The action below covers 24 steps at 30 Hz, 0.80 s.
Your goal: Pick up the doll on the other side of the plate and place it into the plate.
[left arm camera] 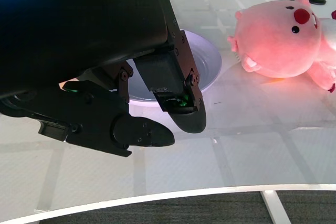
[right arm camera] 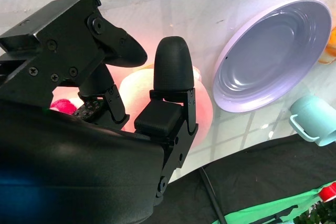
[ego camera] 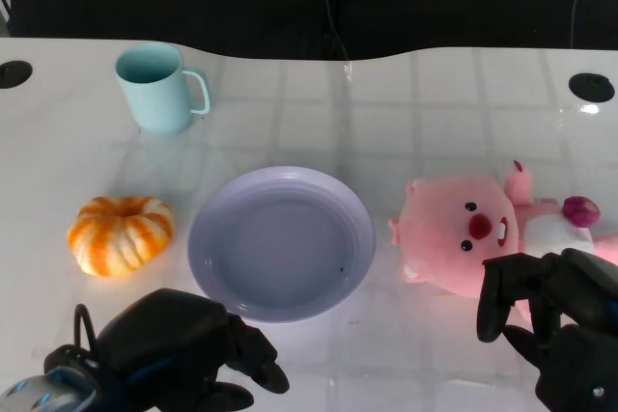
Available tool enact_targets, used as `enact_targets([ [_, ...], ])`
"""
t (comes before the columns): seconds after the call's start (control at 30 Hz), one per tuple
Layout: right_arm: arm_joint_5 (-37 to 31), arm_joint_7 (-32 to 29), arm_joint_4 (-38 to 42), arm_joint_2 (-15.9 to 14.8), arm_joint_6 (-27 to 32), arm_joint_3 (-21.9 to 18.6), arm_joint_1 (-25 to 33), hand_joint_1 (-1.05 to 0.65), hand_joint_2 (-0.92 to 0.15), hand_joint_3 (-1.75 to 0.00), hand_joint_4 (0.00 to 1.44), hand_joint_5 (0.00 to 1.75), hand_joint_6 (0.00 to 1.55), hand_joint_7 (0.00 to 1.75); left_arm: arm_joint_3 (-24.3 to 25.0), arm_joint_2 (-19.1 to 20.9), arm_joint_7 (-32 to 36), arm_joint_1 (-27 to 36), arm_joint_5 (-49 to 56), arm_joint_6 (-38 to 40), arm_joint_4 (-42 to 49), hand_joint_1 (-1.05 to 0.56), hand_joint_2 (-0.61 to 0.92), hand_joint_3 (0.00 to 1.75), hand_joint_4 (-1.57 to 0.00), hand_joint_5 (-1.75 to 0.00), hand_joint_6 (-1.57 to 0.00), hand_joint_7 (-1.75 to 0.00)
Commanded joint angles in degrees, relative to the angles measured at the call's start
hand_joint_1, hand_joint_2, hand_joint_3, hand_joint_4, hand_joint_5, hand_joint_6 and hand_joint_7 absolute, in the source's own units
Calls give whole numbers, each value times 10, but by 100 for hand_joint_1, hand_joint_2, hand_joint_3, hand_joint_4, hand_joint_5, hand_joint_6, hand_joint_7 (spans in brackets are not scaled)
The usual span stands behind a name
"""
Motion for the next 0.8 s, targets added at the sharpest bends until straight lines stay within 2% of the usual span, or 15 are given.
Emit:
enact_targets([
  [0.03,2,-3,4,-11,-5,-5,-4,-6,-45,-116,81,172,80,132,5,11,-9,-4,0,5,-6,-25,92,25,-77,-121,-109,0],
  [0.8,-1,-6,10,-11,-6,-5,-8,-6,-43,-118,81,173,80,132,3,10,-3,-6,-2,3,-1,-24,92,25,-79,-119,-109,0],
])
